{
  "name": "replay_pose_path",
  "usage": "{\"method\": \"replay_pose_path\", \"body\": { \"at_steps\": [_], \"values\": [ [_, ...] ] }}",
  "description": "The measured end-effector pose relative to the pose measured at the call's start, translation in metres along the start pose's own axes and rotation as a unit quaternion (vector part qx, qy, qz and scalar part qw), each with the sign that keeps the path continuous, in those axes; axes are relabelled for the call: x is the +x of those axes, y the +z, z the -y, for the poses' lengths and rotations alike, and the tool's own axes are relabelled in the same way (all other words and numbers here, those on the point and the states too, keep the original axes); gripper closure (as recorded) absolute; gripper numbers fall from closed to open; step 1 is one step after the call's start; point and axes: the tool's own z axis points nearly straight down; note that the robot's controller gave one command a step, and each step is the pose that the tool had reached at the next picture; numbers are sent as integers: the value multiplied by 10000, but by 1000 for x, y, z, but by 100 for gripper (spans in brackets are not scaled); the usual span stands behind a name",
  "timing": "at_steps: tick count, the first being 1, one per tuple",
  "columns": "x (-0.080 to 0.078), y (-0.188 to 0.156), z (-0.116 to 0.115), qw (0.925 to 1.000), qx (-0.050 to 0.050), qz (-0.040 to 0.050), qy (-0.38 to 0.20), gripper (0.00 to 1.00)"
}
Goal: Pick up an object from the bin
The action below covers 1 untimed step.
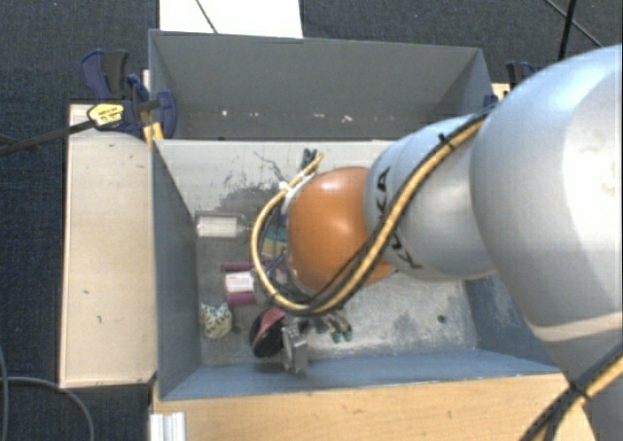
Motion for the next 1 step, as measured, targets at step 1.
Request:
{"method": "replay_pose_path", "body": {
  "at_steps": [1],
  "values": [
    [-5,-7,0,9999,-7,89,51,100]
  ]
}}
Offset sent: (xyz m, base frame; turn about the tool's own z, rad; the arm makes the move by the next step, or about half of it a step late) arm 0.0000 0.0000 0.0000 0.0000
